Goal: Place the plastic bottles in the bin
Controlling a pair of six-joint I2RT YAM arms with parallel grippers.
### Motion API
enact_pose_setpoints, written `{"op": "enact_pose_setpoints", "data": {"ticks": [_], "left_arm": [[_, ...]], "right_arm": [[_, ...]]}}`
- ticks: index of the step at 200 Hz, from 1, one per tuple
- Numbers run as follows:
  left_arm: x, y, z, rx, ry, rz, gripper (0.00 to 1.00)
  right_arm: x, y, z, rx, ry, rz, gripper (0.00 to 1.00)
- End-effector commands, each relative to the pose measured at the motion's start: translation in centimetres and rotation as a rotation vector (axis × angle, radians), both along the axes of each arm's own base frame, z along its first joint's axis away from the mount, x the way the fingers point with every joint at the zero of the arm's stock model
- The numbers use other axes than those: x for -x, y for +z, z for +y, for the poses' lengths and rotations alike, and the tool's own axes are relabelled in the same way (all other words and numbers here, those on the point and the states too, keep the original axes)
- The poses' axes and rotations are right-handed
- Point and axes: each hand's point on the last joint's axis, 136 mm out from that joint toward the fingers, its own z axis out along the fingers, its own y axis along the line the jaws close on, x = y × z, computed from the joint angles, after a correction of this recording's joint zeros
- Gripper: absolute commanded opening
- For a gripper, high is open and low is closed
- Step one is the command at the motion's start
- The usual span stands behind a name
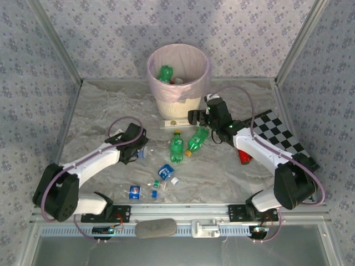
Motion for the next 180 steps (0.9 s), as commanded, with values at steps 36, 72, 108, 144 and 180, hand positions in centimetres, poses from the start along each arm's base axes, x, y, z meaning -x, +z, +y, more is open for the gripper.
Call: {"op": "enact_pose_setpoints", "data": {"ticks": [36, 72, 108, 144, 180], "left_arm": [[-2.0, -1.3, -2.3, 0.033, -0.005, 0.032, 1.0], [-3.4, -2.1, -2.7, 0.012, -0.002, 0.038, 0.99], [-4.1, -3.3, -3.0, -0.001, 0.005, 0.051, 0.89], [-4.4, -4.5, -2.8, -0.01, 0.026, 0.078, 0.79], [-4.8, -4.6, -2.7, -0.02, 0.032, 0.076, 0.69]], "right_arm": [[0.2, 1.5, -0.5, -0.026, 0.009, -0.051, 0.99], [0.0, 1.2, -0.5, -0.035, 0.019, -0.041, 0.99], [0.1, 0.9, -0.7, -0.027, 0.015, -0.03, 0.99], [0.1, 1.0, -0.8, -0.029, 0.015, -0.029, 0.99], [0.1, 1.0, -1.0, -0.03, 0.013, -0.025, 0.99]]}}
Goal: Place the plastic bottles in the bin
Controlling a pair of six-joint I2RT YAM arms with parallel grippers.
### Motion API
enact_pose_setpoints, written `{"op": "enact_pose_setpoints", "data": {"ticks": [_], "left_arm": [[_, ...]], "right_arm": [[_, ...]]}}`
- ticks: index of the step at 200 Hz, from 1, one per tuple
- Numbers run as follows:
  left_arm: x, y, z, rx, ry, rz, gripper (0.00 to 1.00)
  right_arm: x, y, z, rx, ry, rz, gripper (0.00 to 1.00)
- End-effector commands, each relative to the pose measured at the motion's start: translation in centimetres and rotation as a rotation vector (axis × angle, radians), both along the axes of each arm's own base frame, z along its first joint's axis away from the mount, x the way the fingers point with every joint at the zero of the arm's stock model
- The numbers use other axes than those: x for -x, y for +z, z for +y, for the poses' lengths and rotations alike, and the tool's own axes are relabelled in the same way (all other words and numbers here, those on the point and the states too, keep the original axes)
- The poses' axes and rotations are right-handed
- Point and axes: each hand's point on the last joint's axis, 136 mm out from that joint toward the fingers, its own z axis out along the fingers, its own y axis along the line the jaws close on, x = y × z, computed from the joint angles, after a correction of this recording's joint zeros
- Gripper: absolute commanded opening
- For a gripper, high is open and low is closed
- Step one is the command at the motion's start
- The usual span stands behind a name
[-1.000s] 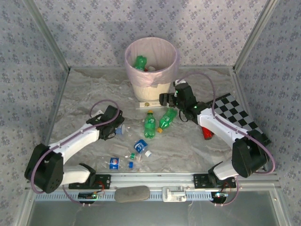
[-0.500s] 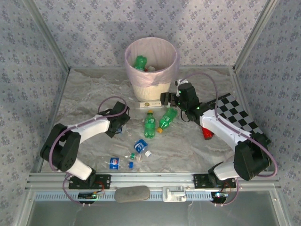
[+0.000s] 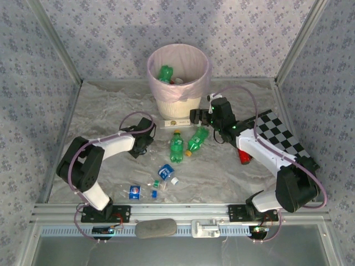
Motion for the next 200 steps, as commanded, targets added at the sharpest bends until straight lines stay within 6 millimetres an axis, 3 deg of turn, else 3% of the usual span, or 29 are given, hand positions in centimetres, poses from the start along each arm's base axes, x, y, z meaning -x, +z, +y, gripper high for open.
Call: {"op": "enact_pose_setpoints", "data": {"ticks": [1, 43, 81, 151, 200], "left_arm": [[-1.5, -0.2, -0.6, 0.025, 0.018, -0.029, 0.69], [-2.0, 1.1, 0.0, 0.013, 0.024, -0.069, 0.59], [-3.1, 4.9, 1.9, -0.056, 0.02, -0.189, 0.53], [-6.2, 17.8, 5.5, -0.171, -0.139, -0.574, 0.53], [-8.2, 27.8, 4.7, -0.244, -0.357, -0.791, 0.53]], "right_arm": [[0.3, 0.3, -0.2, 0.004, 0.011, -0.007, 0.99], [0.3, 0.5, -0.2, -0.001, 0.013, -0.007, 0.99], [0.3, 0.6, -0.2, -0.009, 0.015, -0.006, 0.99], [0.6, 0.8, 0.0, -0.03, 0.024, -0.013, 0.99], [0.7, 0.7, 0.0, -0.04, 0.028, -0.01, 0.99]]}}
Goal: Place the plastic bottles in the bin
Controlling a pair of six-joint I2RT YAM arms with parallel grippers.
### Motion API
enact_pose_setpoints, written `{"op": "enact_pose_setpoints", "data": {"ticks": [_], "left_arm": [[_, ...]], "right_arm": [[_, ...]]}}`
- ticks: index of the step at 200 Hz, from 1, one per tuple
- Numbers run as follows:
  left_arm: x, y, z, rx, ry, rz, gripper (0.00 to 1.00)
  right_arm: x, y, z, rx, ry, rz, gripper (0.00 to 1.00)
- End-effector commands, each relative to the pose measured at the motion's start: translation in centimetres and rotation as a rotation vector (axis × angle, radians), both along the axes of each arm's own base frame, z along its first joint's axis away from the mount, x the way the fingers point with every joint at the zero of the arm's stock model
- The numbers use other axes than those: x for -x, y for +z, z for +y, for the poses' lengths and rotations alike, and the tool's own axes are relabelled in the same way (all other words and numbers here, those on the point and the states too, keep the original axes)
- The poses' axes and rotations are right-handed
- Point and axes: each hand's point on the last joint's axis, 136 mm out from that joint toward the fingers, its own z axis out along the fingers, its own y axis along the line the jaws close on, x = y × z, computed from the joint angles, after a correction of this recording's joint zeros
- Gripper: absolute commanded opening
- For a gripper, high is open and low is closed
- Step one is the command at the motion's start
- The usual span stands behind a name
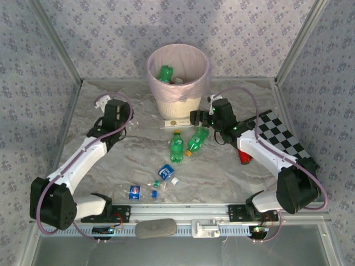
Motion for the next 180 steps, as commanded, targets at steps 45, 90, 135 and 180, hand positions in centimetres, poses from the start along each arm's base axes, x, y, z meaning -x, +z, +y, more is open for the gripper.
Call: {"op": "enact_pose_setpoints", "data": {"ticks": [45, 90, 135, 180], "left_arm": [[-3.5, 15.5, -4.7, -0.171, -0.332, -0.337, 0.53], [-5.8, 21.3, -9.9, -0.153, -0.567, -0.447, 0.54], [-8.8, 23.6, -14.3, -0.182, -0.755, -0.461, 0.54], [-11.8, 22.0, -19.4, -0.204, -0.925, -0.381, 0.56]], "right_arm": [[0.6, 0.9, -0.3, -0.027, 0.0, -0.022, 0.99], [1.0, 0.8, -0.9, -0.029, -0.016, -0.019, 0.99], [2.0, 0.2, -1.2, -0.047, -0.016, -0.005, 0.99], [2.5, 0.5, -1.9, -0.053, -0.033, -0.014, 0.99]]}}
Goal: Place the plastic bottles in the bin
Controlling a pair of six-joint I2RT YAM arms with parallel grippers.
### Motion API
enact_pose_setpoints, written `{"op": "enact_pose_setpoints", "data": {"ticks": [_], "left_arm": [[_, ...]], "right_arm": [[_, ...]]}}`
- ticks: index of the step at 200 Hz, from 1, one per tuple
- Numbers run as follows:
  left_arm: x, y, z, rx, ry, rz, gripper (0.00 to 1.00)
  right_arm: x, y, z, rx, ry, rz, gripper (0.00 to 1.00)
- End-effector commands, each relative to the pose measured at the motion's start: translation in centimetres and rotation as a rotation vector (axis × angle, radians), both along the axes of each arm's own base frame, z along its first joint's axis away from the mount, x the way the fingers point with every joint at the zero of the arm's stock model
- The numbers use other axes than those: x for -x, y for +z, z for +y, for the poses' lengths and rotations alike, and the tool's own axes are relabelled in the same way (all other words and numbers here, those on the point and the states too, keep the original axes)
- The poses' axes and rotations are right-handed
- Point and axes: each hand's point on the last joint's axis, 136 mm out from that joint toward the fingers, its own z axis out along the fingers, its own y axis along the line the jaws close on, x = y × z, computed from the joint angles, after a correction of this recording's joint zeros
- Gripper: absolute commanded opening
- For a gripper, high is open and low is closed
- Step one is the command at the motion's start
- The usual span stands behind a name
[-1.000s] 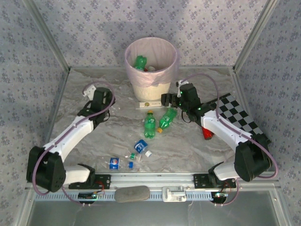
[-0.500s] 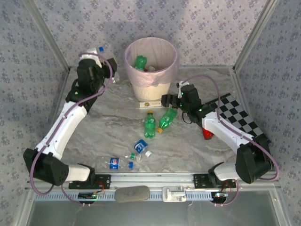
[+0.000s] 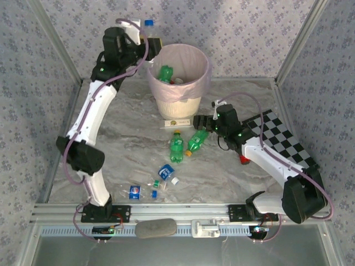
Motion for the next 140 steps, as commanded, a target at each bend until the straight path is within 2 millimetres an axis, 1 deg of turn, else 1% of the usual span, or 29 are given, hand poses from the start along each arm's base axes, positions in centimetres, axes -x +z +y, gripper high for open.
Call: {"op": "enact_pose_setpoints", "data": {"ticks": [1, 7, 20, 35, 48, 71, 102, 124, 140], "left_arm": [[0.4, -1.7, -3.6, -0.085, -0.144, 0.053, 0.56], [0.2, -1.9, -4.2, -0.1, -0.155, 0.056, 0.56], [-0.5, -3.2, -5.8, -0.136, -0.175, 0.065, 0.57], [-1.0, -4.6, -6.8, -0.174, -0.175, 0.078, 0.57], [-1.5, -5.3, -7.4, -0.188, -0.169, 0.075, 0.58], [-2.3, -6.6, -8.1, -0.196, -0.162, 0.082, 0.59], [-3.3, -9.1, -8.7, -0.218, -0.154, 0.117, 0.6], [-3.6, -10.5, -8.9, -0.232, -0.156, 0.143, 0.62], [-3.7, -11.2, -9.0, -0.244, -0.153, 0.153, 0.64]], "right_arm": [[0.3, 0.8, -0.6, -0.023, -0.023, -0.015, 0.99], [0.3, 0.9, -0.7, -0.023, -0.023, -0.017, 0.99], [0.4, 1.0, -0.8, -0.024, -0.026, -0.018, 0.99], [0.4, 1.1, -0.8, -0.023, -0.026, -0.019, 0.99], [0.5, 1.2, -1.0, -0.02, -0.029, -0.019, 0.99], [0.7, 1.1, -1.2, -0.02, -0.032, -0.016, 0.99], [0.7, 1.1, -1.2, -0.024, -0.029, -0.015, 0.99], [0.7, 1.0, -1.2, -0.023, -0.031, -0.013, 0.99], [0.6, 1.1, -1.2, -0.025, -0.031, -0.015, 0.99]]}}
